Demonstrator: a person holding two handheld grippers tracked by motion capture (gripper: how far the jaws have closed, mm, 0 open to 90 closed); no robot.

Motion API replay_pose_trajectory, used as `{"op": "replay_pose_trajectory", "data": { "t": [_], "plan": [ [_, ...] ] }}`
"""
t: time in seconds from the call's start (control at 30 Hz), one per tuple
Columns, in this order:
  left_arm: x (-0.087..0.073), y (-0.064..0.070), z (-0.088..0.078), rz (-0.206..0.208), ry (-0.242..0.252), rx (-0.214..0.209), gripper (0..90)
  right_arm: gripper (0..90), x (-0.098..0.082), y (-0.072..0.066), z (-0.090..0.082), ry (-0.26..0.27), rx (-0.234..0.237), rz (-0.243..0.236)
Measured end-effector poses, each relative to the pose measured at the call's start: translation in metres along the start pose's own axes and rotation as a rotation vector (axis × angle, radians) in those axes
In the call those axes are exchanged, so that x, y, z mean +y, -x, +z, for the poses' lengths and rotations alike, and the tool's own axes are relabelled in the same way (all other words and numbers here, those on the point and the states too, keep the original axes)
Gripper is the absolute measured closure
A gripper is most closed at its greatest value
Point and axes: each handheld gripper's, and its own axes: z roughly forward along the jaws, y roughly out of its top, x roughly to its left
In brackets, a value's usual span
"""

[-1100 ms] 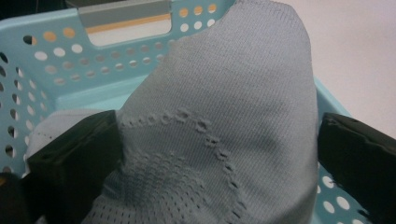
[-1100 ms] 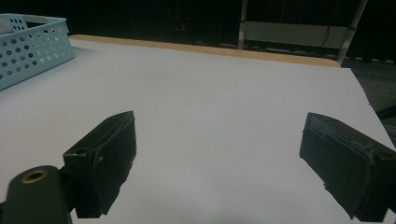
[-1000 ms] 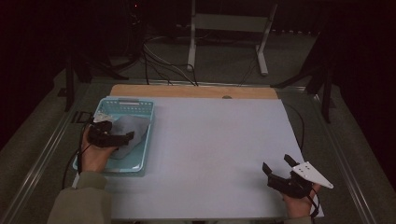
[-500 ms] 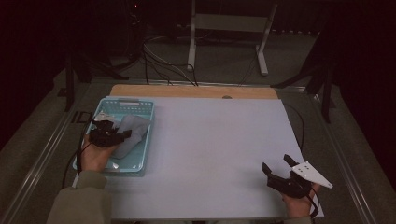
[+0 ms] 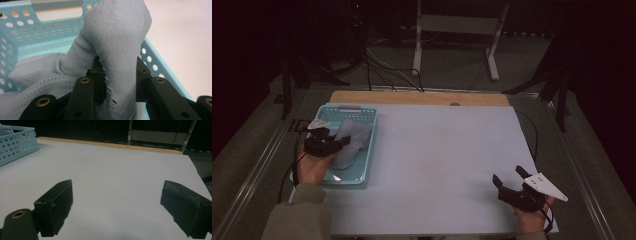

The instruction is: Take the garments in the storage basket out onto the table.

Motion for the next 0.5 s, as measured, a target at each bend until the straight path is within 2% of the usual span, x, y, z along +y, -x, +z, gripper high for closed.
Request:
{"op": "replay_pose_trajectory", "data": {
  "t": [0.27, 0.5],
  "plan": [
    [0.014, 0.009, -0.011, 0.014, 0.034, -0.01, 69.5, 11.0, 0.0, 0.0, 0.0, 0.0, -0.001, 0.002],
    [0.02, 0.01, -0.017, -0.001, 0.056, -0.028, 69.5, 11.0, 0.0, 0.0, -0.001, 0.002, -0.003, 0.002]
  ]
}}
